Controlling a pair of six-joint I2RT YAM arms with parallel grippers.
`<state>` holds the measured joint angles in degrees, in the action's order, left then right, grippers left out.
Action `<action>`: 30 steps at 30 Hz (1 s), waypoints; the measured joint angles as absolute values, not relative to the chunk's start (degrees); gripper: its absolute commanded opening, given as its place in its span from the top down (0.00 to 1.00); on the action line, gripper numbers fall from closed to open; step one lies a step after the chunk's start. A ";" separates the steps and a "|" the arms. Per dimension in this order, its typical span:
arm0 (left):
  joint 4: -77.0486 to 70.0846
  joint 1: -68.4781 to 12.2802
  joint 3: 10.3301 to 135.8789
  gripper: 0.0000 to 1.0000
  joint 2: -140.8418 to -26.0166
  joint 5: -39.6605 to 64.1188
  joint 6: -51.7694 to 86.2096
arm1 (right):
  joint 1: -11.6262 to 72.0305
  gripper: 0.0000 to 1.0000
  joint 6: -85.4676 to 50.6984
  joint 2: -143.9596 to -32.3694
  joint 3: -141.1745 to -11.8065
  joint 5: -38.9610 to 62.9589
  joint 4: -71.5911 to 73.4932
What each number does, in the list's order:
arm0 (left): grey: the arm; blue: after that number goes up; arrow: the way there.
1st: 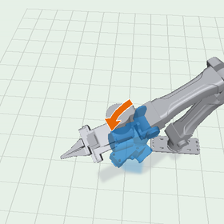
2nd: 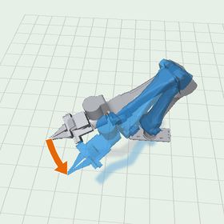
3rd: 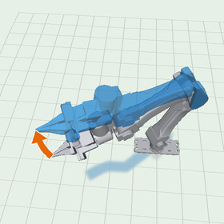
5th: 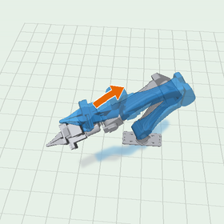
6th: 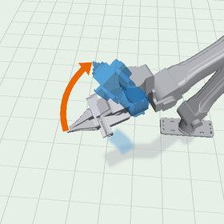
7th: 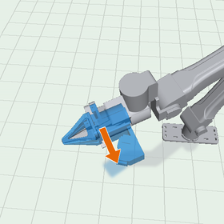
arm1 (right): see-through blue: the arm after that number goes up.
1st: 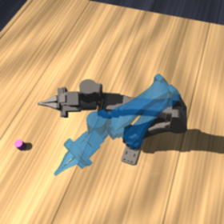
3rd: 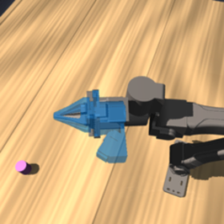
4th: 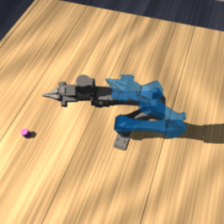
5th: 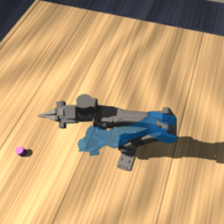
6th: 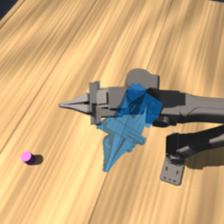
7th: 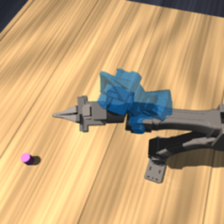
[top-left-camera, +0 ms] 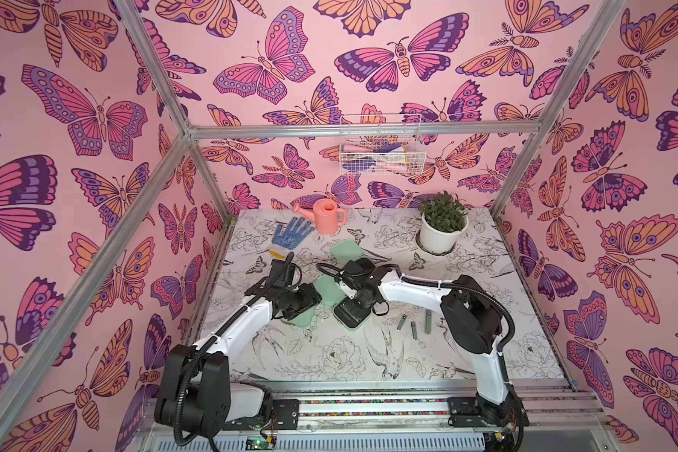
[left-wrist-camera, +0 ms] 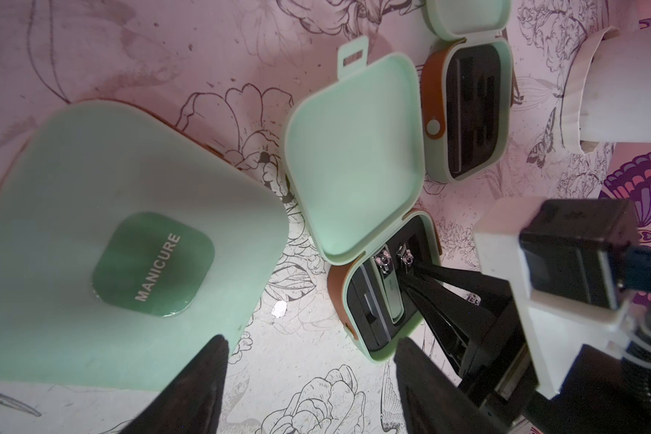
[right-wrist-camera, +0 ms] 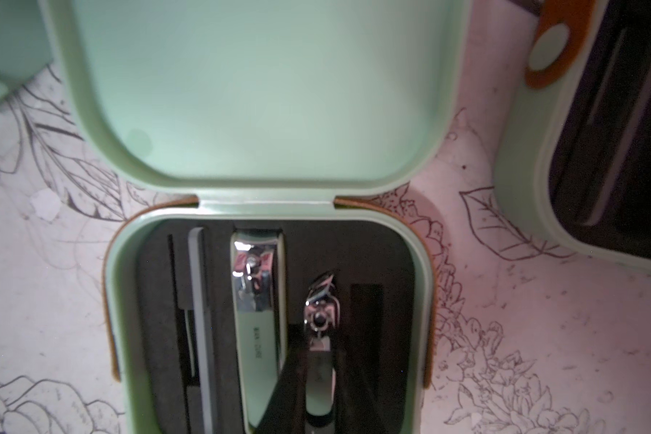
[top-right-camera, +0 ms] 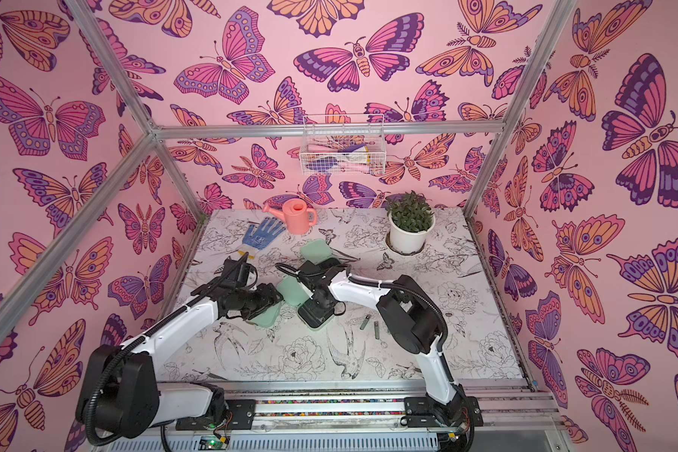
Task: Organize nail clipper sets
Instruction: Place the nail clipper in the storage box.
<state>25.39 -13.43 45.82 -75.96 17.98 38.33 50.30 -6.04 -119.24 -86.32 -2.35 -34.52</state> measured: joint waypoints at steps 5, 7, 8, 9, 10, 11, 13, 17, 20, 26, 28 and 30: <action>25.39 -13.41 45.82 0.28 -75.99 17.98 37.98 | 50.33 0.95 -6.22 -119.66 -86.63 -2.92 -35.75; 25.39 -13.41 45.82 0.28 -75.99 17.98 37.93 | 50.39 0.95 -6.24 -120.07 -87.31 -3.11 -36.49; 25.39 -13.41 45.82 0.28 -75.99 17.98 37.93 | 50.41 0.95 -6.26 -120.25 -87.64 -3.18 -36.88; 25.39 -13.41 45.82 0.28 -75.99 17.98 37.93 | 50.41 0.95 -6.37 -120.40 -87.88 -3.20 -37.12; 25.39 -13.41 45.82 0.28 -75.99 18.00 37.93 | 50.41 0.95 -6.44 -120.49 -88.05 -3.18 -37.30; 25.39 -13.41 45.82 0.28 -75.99 18.00 37.93 | 50.41 0.95 -6.50 -120.66 -88.27 -3.18 -37.52; 25.39 -13.41 45.82 0.28 -75.99 18.00 37.93 | 50.41 0.92 -6.81 -120.88 -88.68 -3.18 -37.95; 25.39 -13.41 45.82 0.28 -75.99 18.00 37.93 | 50.41 0.88 -7.31 -121.01 -88.99 -3.20 -38.35; 25.39 -13.41 45.82 0.28 -75.99 18.00 37.93 | 50.41 0.85 -7.51 -121.01 -89.12 -3.33 -38.46; 25.39 -13.41 45.82 0.28 -75.99 18.02 37.93 | 50.46 0.81 -7.77 -121.01 -89.43 -4.03 -38.98; 25.39 -13.41 45.82 0.28 -75.99 18.02 37.93 | 50.46 0.81 -7.94 -121.01 -89.60 -4.49 -39.24; 25.39 -13.41 45.82 0.28 -75.99 18.02 37.93 | 50.46 0.81 -8.14 -121.01 -89.86 -4.86 -39.57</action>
<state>25.39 -13.41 45.82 -75.99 18.02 37.93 50.46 -8.14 -121.01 -89.86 -4.86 -39.57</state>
